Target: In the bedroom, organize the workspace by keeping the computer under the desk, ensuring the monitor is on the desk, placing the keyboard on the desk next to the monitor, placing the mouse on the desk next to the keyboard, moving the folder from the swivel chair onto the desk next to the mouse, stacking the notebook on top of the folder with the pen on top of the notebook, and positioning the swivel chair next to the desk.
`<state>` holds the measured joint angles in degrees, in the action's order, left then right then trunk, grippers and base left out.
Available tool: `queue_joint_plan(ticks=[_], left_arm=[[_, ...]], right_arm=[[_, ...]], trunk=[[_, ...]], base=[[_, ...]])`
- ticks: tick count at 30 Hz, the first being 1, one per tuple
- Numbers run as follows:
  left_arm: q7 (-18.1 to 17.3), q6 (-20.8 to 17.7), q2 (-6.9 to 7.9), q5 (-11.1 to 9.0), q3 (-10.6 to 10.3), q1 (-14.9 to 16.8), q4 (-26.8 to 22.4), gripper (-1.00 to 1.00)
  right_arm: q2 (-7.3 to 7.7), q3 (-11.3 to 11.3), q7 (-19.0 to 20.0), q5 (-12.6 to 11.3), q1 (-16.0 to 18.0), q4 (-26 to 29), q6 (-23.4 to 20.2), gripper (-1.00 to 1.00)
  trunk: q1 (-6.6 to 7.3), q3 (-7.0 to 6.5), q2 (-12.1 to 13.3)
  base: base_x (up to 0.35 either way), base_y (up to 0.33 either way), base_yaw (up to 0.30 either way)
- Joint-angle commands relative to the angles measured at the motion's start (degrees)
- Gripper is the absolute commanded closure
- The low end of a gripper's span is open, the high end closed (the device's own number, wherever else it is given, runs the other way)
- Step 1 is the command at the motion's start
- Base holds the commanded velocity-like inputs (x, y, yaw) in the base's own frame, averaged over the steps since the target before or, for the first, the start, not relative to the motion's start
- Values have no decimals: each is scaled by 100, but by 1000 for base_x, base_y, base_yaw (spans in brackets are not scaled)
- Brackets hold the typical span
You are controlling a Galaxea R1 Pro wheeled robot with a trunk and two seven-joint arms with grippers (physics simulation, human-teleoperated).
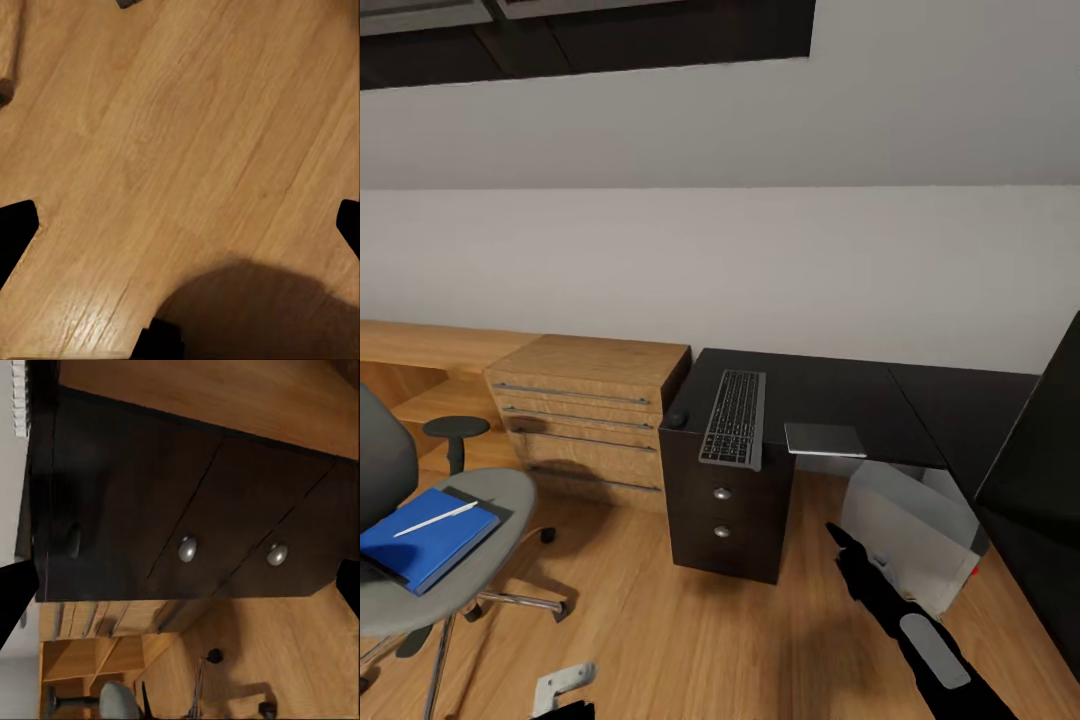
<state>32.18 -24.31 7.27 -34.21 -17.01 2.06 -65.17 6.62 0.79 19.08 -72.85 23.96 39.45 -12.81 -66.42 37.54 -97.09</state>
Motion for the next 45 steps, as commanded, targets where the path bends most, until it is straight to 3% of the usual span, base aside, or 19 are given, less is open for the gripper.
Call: queue_joint_plan(ticks=[1, 2, 4, 7, 8, 9, 11, 14, 17, 20, 27, 36, 45], left_arm=[[40, 109, 4, 27, -25, 5, 148, -100], [19, 357, -4, 153, -38, 5, 452, -100], [5, 619, -14, 257, -76, 5, 773, -100], [-7, 1258, -32, 388, -328, 5, 1616, -100], [-7, 1389, -34, 401, -382, 5, 1775, -100], [-8, 1667, -40, 417, -474, 5, 2072, -100], [-12, 2108, -48, 427, -558, 5, 2464, -100], [-13, 2528, -55, 433, -601, 5, 2811, -100], [-11, 2950, -62, 438, -630, 5, 3145, -100], [-11, 3126, -61, 440, -638, 5, 3272, -100], [-170, 3281, -288, 436, -639, 6, 3430, -100], [110, 3102, -581, 434, -637, 5, 3184, -100], [78, 3234, -598, 401, -629, 5, 3458, -100]], right_arm=[[2, 10, 5, 83, 4, -128, 25, -100], [1, 13, -1, 381, 4, -415, 181, -100], [-1, 20, -2, 699, 4, -735, 432, -100], [-15, 36, -1, 1559, 4, -1555, 1340, -100], [-29, 34, 2, 1739, 4, -1715, 1546, -100], [-77, 27, 15, 2091, 4, -2034, 1950, -100], [-187, 14, 26, 2533, 4, -2512, 2487, -100], [-307, 7, 32, 2793, 4, -2980, 2890, -100], [-429, 6, 38, 2965, 4, -3492, 3180, -100], [-492, 7, 41, 3023, 4, -3700, 3281, -100], [-717, 55, -118, 3245, -122, -3757, 3440, -100], [-749, -23, 171, 2962, -4, -3778, 3210, -100], [-742, -26, 194, 2917, -36, -3838, 3271, -100]], trunk=[[1, 5, -3], [1, 5, -3], [1, 5, -3], [1, 5, -3], [1, 5, -3], [1, 5, -3], [1, 5, -3], [1, 5, -3], [1, 5, -3], [1, 5, -3], [23, -13, 37], [220, -174, 398], [418, -336, 759]], base=[[-10, 0, 0], [-6, 0, 0], [-4, 0, 0], [-2, 0, 0], [-1, 0, 0], [0, 0, 0], [0, 0, 0], [0, 0, 0], [0, 0, 0], [0, 0, 0], [0, 0, 0], [0, 0, 0], [0, 0, 0]])
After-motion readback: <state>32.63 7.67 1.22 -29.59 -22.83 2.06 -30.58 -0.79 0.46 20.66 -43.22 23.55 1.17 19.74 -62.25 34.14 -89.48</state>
